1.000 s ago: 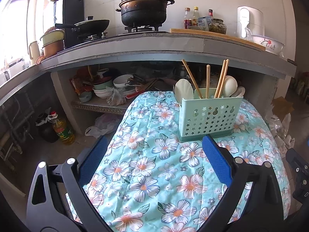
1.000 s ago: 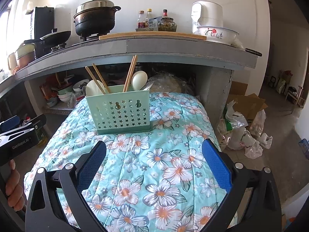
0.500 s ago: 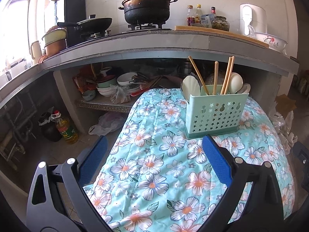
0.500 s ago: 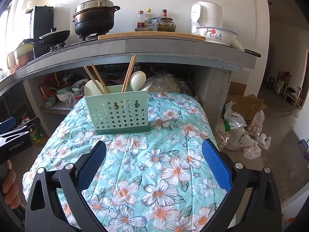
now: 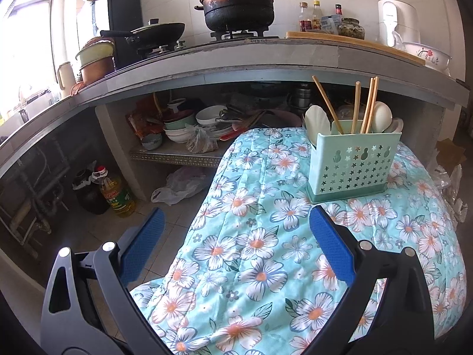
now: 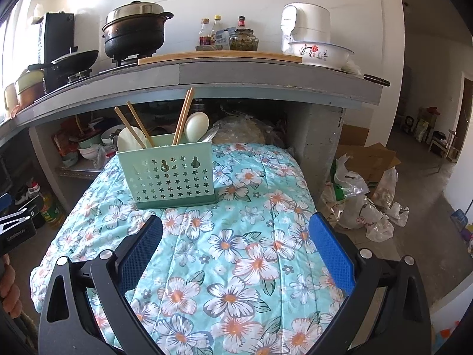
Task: Organize utensils
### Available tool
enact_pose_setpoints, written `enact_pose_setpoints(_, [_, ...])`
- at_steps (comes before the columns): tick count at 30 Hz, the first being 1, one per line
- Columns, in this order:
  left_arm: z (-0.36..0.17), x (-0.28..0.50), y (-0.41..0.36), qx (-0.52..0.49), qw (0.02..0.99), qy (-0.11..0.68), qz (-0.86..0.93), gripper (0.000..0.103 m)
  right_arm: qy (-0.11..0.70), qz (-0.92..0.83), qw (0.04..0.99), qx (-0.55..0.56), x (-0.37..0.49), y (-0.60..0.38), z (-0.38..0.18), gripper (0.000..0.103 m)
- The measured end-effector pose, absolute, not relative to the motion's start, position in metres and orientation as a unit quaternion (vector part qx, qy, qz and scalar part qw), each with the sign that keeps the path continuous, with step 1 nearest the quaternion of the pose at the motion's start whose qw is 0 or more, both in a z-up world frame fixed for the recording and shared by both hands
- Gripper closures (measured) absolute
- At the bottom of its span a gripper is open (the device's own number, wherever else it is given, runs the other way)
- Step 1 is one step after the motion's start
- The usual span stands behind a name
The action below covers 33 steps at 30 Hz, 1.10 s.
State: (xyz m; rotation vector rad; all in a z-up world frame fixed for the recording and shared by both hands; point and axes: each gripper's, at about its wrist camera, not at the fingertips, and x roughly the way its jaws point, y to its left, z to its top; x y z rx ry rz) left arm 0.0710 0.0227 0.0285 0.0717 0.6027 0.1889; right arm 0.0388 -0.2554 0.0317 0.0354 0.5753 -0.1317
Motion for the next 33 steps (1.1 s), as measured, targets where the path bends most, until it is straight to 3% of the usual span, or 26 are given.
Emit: enact_pose_setpoints(33, [0.034, 0.069, 0.017, 0.028, 0.954, 0.292, 0.066, 0.008, 0.277, -0.062, 0.959, 0.019, 0.037, -0.260, 0.034, 0.006])
